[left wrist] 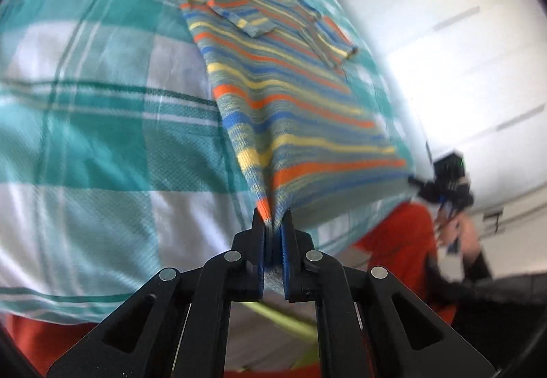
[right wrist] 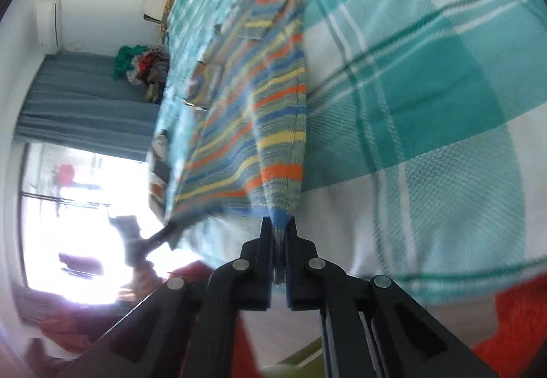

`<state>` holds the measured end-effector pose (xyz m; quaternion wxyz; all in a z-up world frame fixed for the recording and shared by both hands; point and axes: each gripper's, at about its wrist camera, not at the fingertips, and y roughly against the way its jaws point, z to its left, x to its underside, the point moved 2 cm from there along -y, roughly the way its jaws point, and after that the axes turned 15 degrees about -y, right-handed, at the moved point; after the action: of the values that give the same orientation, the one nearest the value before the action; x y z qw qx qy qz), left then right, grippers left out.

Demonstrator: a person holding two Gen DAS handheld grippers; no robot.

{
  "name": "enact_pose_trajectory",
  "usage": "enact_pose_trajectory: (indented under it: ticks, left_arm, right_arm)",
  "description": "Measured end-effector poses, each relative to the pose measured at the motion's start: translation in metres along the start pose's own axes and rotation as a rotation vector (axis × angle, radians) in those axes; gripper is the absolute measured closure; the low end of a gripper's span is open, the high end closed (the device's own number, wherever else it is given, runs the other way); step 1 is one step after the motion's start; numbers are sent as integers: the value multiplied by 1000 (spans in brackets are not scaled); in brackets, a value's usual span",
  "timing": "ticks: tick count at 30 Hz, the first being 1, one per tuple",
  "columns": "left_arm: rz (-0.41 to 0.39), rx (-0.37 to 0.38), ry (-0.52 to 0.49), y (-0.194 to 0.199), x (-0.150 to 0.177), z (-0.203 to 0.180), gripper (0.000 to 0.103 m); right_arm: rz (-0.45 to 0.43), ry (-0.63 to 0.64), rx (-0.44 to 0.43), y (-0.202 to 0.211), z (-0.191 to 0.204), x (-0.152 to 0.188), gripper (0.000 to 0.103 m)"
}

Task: Fold small clothes
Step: 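Lift and pull the hem with both tools to straighten the sweater flat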

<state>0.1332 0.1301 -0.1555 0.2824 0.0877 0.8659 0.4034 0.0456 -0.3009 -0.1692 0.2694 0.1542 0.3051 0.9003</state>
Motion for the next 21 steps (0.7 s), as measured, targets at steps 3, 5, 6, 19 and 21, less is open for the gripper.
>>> enact_pose_trajectory:
  ticks: [3, 5, 6, 19, 21]
  left_arm:
    - [112, -67, -4, -19, -2, 12, 98]
    - [230, -150, 16, -49, 2, 24, 97]
    - [262, -179, 30, -60, 4, 29, 97]
    - [177, -377, 64, -13, 45, 35, 81]
    - [122, -351, 81, -2, 49, 35, 64]
  right_arm:
    - [9, 9, 70, 9, 6, -7, 98]
    - [32, 34, 222, -15, -4, -11, 98]
    - [43, 40, 297, -27, -13, -12, 98]
    - [-36, 105, 486, -23, -36, 13, 98]
    - [-45, 82, 465, -12, -33, 17, 83]
